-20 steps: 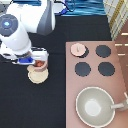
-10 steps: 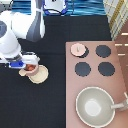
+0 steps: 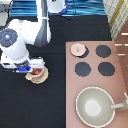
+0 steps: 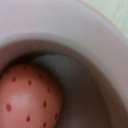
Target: Take the lid off the pot, put the pot on the plate, and use the tool to push the pot to the front of the table.
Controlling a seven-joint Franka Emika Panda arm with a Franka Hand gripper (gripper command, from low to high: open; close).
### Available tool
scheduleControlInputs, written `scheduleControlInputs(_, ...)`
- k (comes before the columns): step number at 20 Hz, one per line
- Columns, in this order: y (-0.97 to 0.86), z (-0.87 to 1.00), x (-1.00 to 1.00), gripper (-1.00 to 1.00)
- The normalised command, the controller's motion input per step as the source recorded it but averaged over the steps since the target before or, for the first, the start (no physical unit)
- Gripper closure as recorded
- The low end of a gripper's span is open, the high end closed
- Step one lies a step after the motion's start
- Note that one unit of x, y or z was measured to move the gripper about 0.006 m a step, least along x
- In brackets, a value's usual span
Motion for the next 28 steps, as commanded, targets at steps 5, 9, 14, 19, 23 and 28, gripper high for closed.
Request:
scheduleControlInputs(5,-0.21,-0.3,0.05,1.0)
scheduleControlInputs(9,0.07,-0.23,-0.05,1.0)
scheduleControlInputs(14,0.25,0.0,-0.01,1.0)
scheduleControlInputs(19,0.23,-0.07,-0.01,1.0)
scheduleControlInputs(23,-0.03,-0.03,-0.07,1.0)
scheduleControlInputs(28,-0.02,0.27,-0.49,-1.0)
